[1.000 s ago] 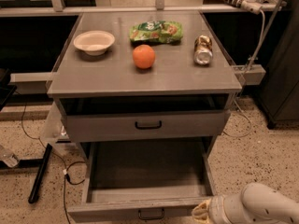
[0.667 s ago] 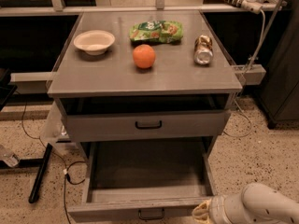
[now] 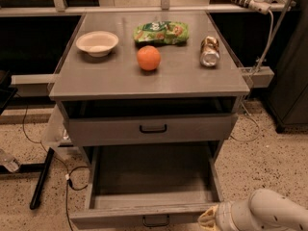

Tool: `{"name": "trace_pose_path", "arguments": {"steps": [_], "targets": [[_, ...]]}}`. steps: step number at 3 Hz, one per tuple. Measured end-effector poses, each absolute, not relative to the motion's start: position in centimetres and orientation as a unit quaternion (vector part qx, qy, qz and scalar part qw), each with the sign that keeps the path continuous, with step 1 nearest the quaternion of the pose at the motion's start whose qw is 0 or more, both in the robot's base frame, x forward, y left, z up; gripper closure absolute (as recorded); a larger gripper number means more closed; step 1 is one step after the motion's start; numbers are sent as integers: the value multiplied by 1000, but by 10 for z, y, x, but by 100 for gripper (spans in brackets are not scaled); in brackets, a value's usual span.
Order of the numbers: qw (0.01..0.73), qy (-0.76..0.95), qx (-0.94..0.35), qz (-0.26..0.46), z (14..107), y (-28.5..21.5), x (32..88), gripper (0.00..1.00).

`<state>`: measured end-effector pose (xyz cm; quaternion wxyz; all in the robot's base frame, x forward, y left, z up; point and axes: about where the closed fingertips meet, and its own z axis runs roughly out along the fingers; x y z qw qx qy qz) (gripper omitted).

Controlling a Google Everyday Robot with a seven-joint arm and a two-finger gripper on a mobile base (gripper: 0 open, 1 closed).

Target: Close middle drawer

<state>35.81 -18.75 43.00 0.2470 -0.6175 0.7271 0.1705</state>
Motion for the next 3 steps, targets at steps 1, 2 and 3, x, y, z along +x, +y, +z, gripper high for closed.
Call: {"name": "trace_pose_path", "arguments": {"steps": [1, 2, 3], "targets": [[247, 727, -618, 171, 430, -187, 358, 12], [253, 723, -622, 160, 424, -182, 378, 0], [260, 720, -632, 121, 422, -183, 422, 18]]}}
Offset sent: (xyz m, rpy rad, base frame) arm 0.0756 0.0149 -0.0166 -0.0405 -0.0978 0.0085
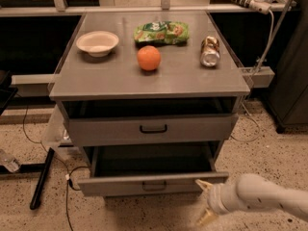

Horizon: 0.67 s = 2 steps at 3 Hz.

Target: Close middle drawer

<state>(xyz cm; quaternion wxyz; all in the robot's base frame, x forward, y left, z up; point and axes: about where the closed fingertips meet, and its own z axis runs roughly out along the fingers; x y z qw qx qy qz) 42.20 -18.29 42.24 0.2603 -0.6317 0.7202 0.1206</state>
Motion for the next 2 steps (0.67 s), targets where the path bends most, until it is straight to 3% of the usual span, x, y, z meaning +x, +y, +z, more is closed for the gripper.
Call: {"name": "trace_pose_path", "arguments": {"steps": [2], "targets": [[271, 710, -646, 78, 423, -186, 512, 65]]}}
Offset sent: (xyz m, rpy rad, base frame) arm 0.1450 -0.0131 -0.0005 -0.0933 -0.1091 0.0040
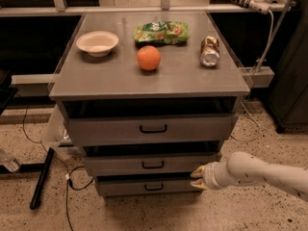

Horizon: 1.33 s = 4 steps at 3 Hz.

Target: Close middle drawer

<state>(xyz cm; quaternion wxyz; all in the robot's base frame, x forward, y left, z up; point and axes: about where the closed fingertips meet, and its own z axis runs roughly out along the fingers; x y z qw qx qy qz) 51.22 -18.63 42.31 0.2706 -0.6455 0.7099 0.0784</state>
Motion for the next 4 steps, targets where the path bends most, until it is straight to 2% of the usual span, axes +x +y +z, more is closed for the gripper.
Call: {"name": "trace_pose_path", "arguments": {"steps": [1, 3, 4], "targets": [[273, 709, -646, 75, 425, -186, 519, 63], [273, 709, -646, 75, 425, -186, 519, 16], [275, 703, -651, 78, 422, -174, 531, 0]]}}
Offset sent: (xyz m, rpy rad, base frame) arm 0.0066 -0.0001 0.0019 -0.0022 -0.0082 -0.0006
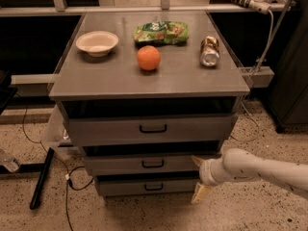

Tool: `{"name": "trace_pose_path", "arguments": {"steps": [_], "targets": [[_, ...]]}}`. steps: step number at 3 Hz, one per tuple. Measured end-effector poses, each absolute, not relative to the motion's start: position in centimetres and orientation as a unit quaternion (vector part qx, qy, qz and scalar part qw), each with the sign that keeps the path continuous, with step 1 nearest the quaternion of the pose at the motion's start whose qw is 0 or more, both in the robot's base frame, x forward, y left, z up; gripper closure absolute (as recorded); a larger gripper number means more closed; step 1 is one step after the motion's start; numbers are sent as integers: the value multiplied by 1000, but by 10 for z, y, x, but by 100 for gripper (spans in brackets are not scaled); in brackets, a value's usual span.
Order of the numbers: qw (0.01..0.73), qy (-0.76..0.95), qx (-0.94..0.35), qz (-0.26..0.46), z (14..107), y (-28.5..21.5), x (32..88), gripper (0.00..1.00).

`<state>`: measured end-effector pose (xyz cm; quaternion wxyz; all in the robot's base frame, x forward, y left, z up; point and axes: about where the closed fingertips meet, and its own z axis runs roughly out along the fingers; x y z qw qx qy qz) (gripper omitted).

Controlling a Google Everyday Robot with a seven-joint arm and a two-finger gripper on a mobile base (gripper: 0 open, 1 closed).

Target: Close middle drawer

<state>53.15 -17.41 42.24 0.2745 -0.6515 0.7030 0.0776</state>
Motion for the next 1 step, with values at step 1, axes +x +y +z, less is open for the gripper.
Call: {"name": "trace_pose_path", "arguments": {"steps": [1], "targets": [[275, 703, -651, 78, 422, -174, 531, 0]]}}
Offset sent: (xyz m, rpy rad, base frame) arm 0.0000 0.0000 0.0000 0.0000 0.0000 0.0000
